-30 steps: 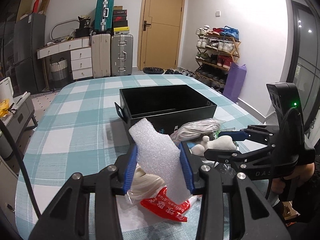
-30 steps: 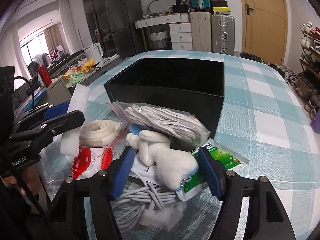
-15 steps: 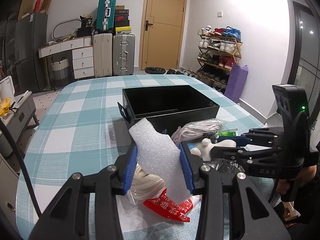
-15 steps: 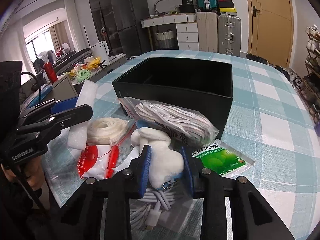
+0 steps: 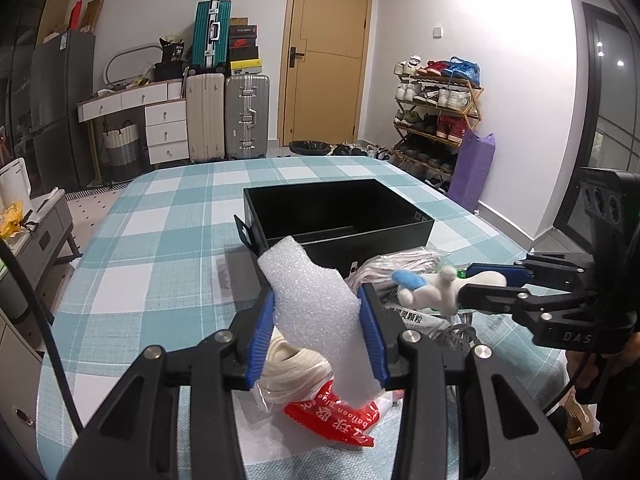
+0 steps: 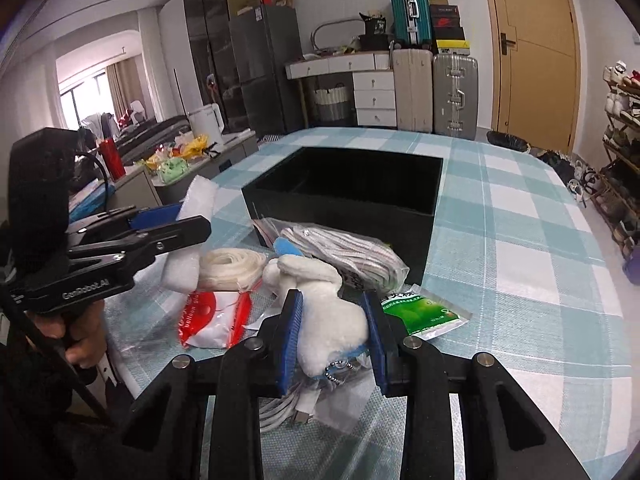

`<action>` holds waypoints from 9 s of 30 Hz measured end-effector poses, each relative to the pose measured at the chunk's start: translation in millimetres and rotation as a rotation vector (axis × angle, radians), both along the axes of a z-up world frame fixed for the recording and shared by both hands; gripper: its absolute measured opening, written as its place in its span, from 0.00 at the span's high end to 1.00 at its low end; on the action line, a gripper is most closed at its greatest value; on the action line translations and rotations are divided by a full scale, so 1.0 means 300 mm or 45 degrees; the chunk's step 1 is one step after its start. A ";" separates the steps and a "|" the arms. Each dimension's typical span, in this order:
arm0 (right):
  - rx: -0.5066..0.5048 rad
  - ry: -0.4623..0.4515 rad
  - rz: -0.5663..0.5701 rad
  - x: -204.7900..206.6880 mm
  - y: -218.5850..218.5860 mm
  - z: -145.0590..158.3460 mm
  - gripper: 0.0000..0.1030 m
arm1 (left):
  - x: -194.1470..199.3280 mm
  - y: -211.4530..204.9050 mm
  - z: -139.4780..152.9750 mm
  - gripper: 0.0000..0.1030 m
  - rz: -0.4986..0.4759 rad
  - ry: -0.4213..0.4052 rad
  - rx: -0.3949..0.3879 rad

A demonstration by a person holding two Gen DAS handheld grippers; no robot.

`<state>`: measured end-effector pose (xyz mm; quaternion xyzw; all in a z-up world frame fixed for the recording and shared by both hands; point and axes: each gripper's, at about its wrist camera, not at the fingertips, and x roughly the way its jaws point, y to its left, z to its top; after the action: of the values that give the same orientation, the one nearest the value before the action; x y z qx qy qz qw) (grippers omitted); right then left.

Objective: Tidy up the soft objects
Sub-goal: 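Carry the foam sheet with left tool while right tool carries the plush toy over the box, then lower both items into the black box and open both tools, then reach the right tool toward the green sachet beside the box, then grasp the green sachet with right tool while left tool grasps the bagged rope coil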

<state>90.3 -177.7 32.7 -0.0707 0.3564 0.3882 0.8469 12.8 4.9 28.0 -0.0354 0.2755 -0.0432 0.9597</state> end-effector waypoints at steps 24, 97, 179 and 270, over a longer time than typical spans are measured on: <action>0.198 -0.168 -0.097 -0.018 -0.070 0.228 0.71 | 0.066 0.026 0.123 0.61 0.028 -0.080 -0.021; -0.002 -0.078 -0.139 0.290 0.030 0.075 0.01 | 0.258 0.018 0.048 0.00 0.030 0.075 0.005; -0.484 0.038 0.088 0.231 0.039 -0.100 0.01 | 0.115 0.097 -0.115 0.00 0.010 0.330 -0.033; -0.037 -0.042 -0.034 0.113 -0.163 0.022 0.43 | 0.116 0.075 -0.148 0.69 -0.030 0.386 -0.062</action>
<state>124.1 -226.6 39.4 -0.0845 0.3488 0.3704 0.8568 47.7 27.4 -16.3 -0.0617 0.4166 -0.0555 0.9053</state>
